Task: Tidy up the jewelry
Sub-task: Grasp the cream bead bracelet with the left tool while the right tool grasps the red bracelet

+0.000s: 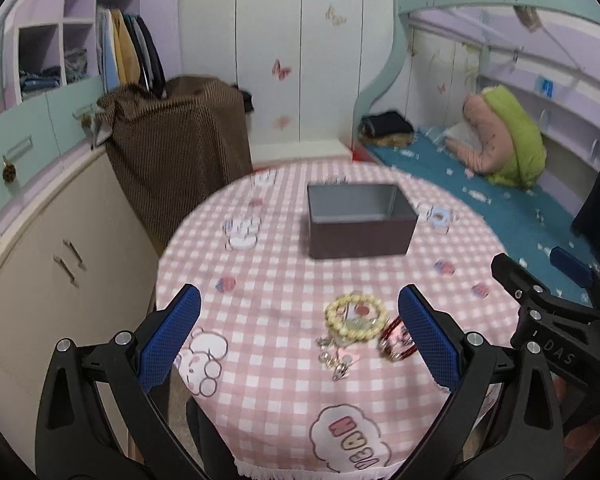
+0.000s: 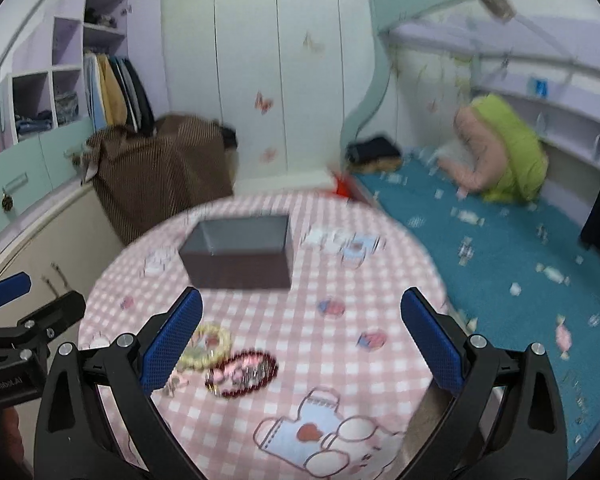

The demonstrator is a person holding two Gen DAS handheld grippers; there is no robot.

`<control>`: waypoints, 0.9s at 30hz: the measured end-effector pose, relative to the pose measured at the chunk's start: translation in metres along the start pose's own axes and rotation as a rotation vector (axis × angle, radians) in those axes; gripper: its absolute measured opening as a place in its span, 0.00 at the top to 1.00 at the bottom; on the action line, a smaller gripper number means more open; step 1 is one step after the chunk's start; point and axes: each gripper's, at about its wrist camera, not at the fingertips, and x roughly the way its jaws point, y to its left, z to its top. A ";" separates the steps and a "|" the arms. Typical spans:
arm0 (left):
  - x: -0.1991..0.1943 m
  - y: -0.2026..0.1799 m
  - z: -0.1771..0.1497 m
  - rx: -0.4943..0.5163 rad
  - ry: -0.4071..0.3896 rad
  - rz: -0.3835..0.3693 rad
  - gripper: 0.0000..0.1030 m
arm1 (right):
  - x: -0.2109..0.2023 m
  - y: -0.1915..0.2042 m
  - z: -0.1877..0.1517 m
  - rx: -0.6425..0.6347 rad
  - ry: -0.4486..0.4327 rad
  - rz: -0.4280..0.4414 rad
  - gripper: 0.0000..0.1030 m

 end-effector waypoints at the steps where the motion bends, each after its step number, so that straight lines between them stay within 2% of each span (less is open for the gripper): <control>1: 0.007 0.001 -0.002 0.003 0.018 -0.002 0.05 | 0.007 -0.001 -0.003 0.005 0.011 -0.010 0.07; 3: 0.023 0.003 -0.009 0.007 0.058 0.000 0.05 | 0.020 -0.002 -0.008 0.004 0.005 -0.025 0.07; 9: 0.065 0.007 -0.024 0.013 0.149 -0.020 0.05 | 0.055 -0.007 -0.026 -0.032 0.075 -0.086 0.07; 13: 0.093 0.010 -0.026 -0.033 0.205 -0.130 0.05 | 0.072 -0.003 -0.038 -0.106 0.123 -0.086 0.07; 15: 0.104 0.009 -0.025 -0.027 0.226 -0.106 0.05 | 0.080 -0.002 -0.041 -0.145 0.147 -0.102 0.09; 17: 0.117 0.007 -0.024 -0.008 0.232 -0.063 0.05 | 0.086 -0.002 -0.041 -0.147 0.168 -0.092 0.17; 22: 0.141 0.012 -0.019 -0.021 0.283 -0.064 0.06 | 0.098 -0.004 -0.043 -0.165 0.201 -0.084 0.18; 23: 0.146 0.012 -0.019 -0.019 0.295 -0.069 0.11 | 0.100 -0.004 -0.042 -0.170 0.202 -0.078 0.19; 24: 0.151 0.012 -0.019 -0.012 0.308 -0.077 0.23 | 0.100 -0.003 -0.042 -0.177 0.202 -0.076 0.20; 27: 0.163 0.010 -0.021 0.009 0.346 -0.090 0.29 | 0.104 -0.001 -0.040 -0.200 0.200 -0.060 0.24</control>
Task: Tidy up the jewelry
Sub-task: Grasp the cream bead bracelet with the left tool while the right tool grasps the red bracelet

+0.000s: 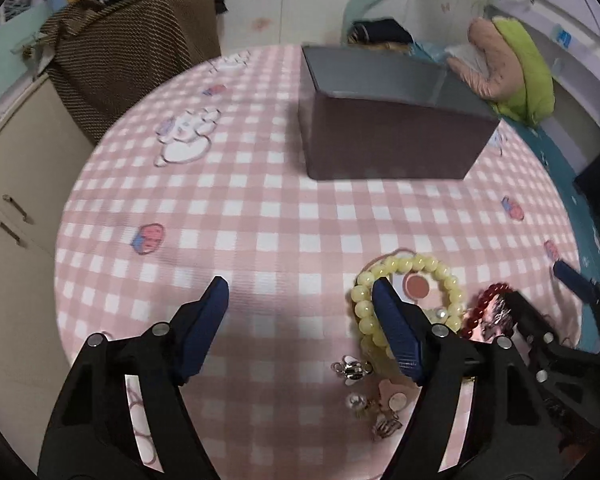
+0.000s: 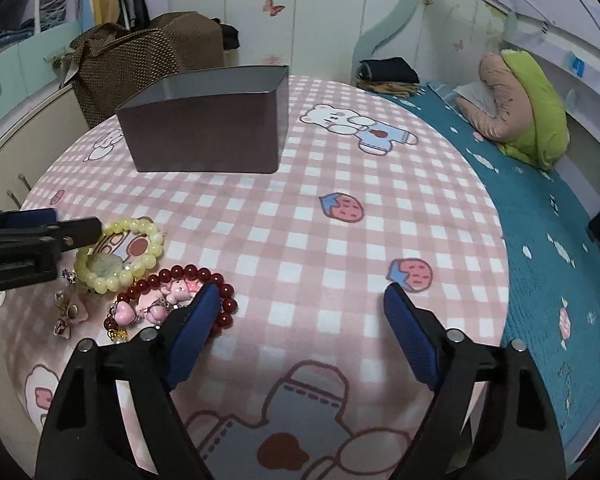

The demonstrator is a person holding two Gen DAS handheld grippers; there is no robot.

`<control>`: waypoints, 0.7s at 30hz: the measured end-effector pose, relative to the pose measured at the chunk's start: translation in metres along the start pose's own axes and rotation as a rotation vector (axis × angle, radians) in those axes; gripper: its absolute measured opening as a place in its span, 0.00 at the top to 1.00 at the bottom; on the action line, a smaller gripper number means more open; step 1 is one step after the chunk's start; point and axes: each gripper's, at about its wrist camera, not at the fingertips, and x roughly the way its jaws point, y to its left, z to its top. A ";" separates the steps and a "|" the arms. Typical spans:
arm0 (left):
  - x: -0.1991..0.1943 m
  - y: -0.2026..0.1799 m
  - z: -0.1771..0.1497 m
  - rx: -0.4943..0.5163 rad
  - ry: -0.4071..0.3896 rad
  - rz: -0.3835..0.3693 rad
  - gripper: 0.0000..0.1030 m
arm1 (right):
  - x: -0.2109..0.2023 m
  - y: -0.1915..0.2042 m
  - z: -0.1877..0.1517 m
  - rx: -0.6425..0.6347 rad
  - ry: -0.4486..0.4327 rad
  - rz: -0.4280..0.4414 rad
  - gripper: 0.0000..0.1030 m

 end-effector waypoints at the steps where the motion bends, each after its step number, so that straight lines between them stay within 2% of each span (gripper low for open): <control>1: 0.000 -0.001 0.000 0.006 -0.006 0.003 0.30 | 0.001 -0.001 0.002 -0.003 0.002 0.009 0.28; 5: -0.002 -0.005 0.001 0.057 0.001 -0.037 0.49 | 0.004 -0.007 0.008 0.002 0.007 0.040 0.46; 8: -0.001 -0.008 0.001 0.089 -0.004 -0.058 0.58 | 0.006 -0.010 0.012 -0.003 0.008 0.051 0.59; 9: -0.001 -0.007 0.002 0.092 -0.005 -0.066 0.69 | 0.006 -0.010 0.012 0.002 0.008 0.058 0.60; 11: -0.002 0.001 0.003 0.076 -0.004 -0.072 0.84 | 0.008 -0.014 0.013 0.016 0.011 0.086 0.70; 12: -0.001 0.005 0.003 0.068 -0.004 -0.078 0.88 | 0.008 -0.014 0.013 0.019 0.012 0.095 0.74; 14: 0.000 0.014 0.006 0.043 -0.001 -0.124 0.88 | 0.009 -0.014 0.014 0.015 0.010 0.099 0.84; 17: 0.000 0.021 0.006 0.010 -0.008 -0.175 0.91 | 0.009 -0.013 0.016 0.008 0.011 0.115 0.92; 21: -0.003 0.027 0.003 -0.047 -0.029 -0.253 0.91 | 0.006 -0.014 0.018 0.011 0.002 0.110 0.93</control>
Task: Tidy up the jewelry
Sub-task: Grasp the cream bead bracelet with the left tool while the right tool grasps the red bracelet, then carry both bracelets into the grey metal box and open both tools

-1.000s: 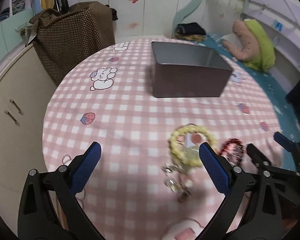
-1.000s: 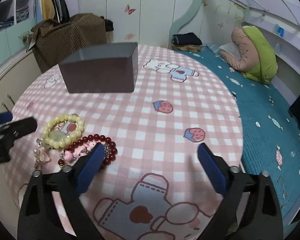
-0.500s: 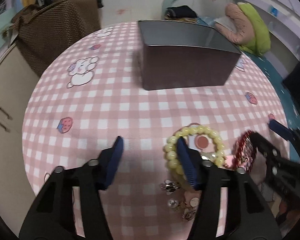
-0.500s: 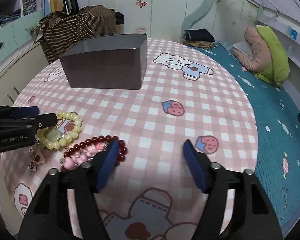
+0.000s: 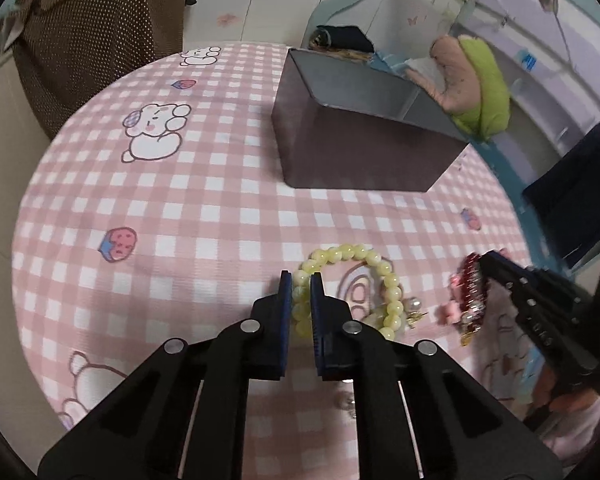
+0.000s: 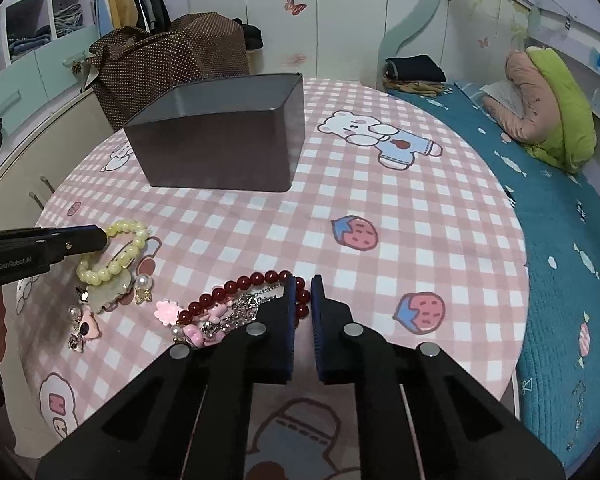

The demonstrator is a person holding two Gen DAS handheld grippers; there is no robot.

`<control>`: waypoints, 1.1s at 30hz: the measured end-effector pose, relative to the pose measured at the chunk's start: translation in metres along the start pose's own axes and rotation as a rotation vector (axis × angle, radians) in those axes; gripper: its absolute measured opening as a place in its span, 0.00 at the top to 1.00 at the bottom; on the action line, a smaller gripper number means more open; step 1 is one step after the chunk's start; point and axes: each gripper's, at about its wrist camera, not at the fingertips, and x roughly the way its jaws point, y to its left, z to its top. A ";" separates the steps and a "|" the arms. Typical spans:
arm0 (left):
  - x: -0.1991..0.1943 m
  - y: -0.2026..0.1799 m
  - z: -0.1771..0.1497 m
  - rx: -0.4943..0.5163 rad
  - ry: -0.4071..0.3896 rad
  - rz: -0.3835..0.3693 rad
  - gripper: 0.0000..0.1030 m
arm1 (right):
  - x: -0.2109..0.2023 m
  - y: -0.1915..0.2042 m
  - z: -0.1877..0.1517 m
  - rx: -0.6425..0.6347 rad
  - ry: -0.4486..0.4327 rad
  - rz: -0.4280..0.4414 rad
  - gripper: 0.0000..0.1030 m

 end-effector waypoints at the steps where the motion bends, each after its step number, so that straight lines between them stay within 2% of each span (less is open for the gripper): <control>1: -0.003 -0.001 0.000 -0.007 -0.013 -0.014 0.91 | -0.002 0.000 0.000 0.002 -0.004 -0.001 0.93; 5: -0.018 -0.005 0.002 -0.012 -0.080 -0.071 0.91 | -0.011 -0.001 0.004 -0.005 -0.027 -0.016 0.93; 12: -0.045 -0.017 0.008 -0.007 -0.169 -0.116 0.91 | -0.032 0.002 0.014 -0.023 -0.090 -0.027 0.93; 15: -0.056 -0.023 0.013 0.004 -0.202 -0.114 0.91 | -0.044 0.007 0.021 -0.041 -0.137 -0.023 0.99; 21: -0.075 -0.031 0.020 0.009 -0.260 -0.125 0.91 | -0.066 0.011 0.041 -0.064 -0.226 -0.017 0.99; 24: -0.084 -0.034 0.024 0.019 -0.289 -0.123 0.91 | -0.064 0.013 0.044 -0.088 -0.207 -0.010 0.97; 25: -0.086 -0.036 0.024 0.025 -0.297 -0.121 0.91 | -0.060 0.010 0.042 -0.068 -0.194 -0.010 0.92; 28: -0.089 -0.040 0.022 0.039 -0.307 -0.124 0.91 | -0.043 -0.001 0.032 -0.023 -0.118 -0.016 0.65; 29: -0.088 -0.040 0.021 0.039 -0.301 -0.121 0.91 | -0.036 -0.003 0.026 -0.014 -0.091 -0.036 0.61; 33: -0.080 -0.037 0.018 0.028 -0.276 -0.116 0.91 | -0.015 -0.006 0.011 0.001 -0.013 -0.041 0.61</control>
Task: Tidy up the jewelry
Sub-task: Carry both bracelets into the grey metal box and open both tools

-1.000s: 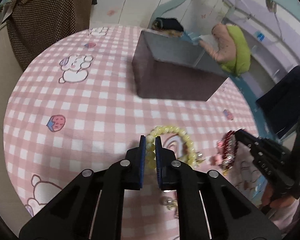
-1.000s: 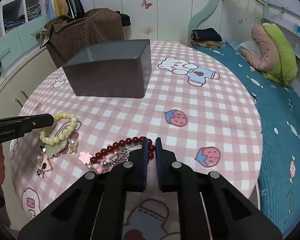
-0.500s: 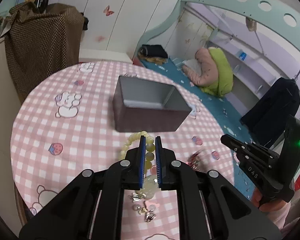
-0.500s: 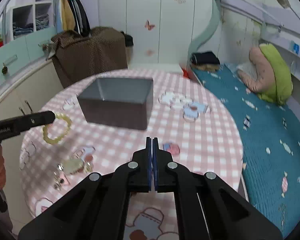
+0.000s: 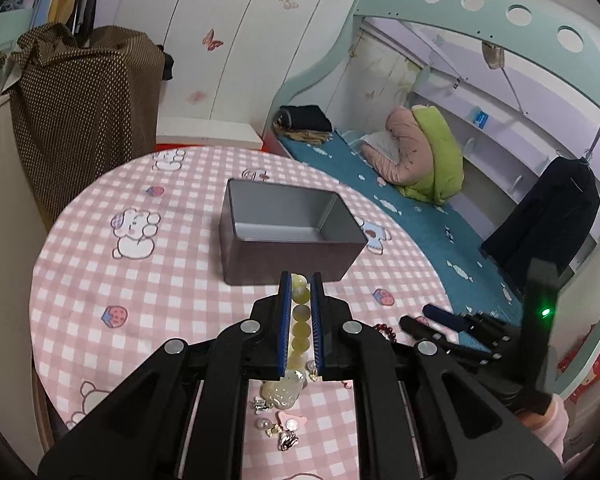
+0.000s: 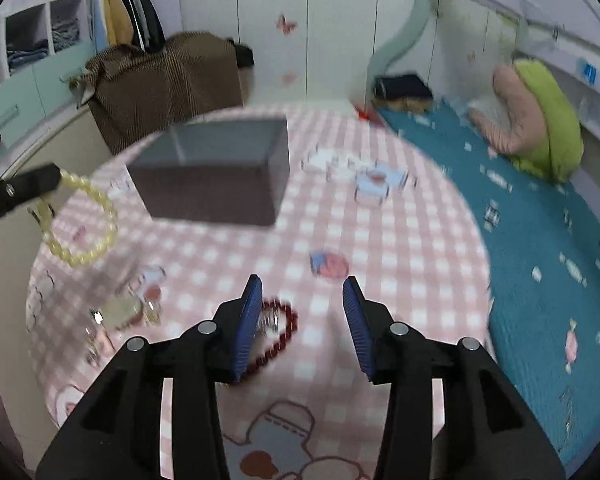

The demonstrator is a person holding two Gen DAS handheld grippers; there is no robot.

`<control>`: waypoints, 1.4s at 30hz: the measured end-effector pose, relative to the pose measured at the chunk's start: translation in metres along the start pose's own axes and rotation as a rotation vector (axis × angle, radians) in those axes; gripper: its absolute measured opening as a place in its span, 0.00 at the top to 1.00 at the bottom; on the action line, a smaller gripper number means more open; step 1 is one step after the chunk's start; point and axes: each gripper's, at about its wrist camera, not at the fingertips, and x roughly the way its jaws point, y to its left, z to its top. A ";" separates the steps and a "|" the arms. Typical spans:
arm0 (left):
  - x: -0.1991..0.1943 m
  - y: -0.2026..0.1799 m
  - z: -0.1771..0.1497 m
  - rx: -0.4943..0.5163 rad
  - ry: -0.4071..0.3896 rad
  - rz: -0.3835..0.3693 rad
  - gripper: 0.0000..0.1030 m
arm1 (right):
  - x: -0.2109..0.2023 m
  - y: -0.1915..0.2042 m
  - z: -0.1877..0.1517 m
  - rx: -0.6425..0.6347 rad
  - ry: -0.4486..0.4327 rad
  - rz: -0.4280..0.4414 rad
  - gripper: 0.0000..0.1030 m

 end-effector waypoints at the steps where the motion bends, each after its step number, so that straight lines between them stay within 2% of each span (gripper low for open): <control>1: 0.001 0.001 -0.001 -0.004 0.003 0.000 0.91 | 0.005 0.000 -0.003 -0.004 0.013 -0.014 0.61; 4: 0.004 0.002 -0.004 -0.006 0.010 0.007 0.91 | 0.018 -0.003 -0.011 -0.004 0.053 -0.023 0.65; 6: 0.004 0.002 -0.004 -0.004 0.013 0.008 0.91 | 0.018 0.001 -0.015 -0.041 0.036 -0.031 0.69; 8: 0.006 0.002 -0.004 -0.005 0.016 0.008 0.91 | 0.017 0.003 -0.016 -0.061 0.033 -0.009 0.86; 9: 0.007 0.002 -0.005 -0.008 0.018 0.008 0.91 | 0.017 0.004 -0.016 -0.072 0.033 -0.015 0.92; 10: 0.008 0.002 -0.005 -0.009 0.020 0.009 0.91 | 0.017 0.004 -0.016 -0.078 0.035 -0.014 0.93; 15: 0.010 0.001 -0.006 -0.007 0.025 0.010 0.91 | 0.010 -0.003 -0.008 -0.039 0.013 0.005 0.93; 29: 0.016 -0.007 0.006 0.025 0.009 0.012 0.91 | -0.038 0.003 0.045 -0.065 -0.182 0.034 0.93; 42: 0.016 -0.017 0.052 0.067 -0.070 -0.029 0.91 | -0.049 0.012 0.094 -0.059 -0.305 0.074 0.93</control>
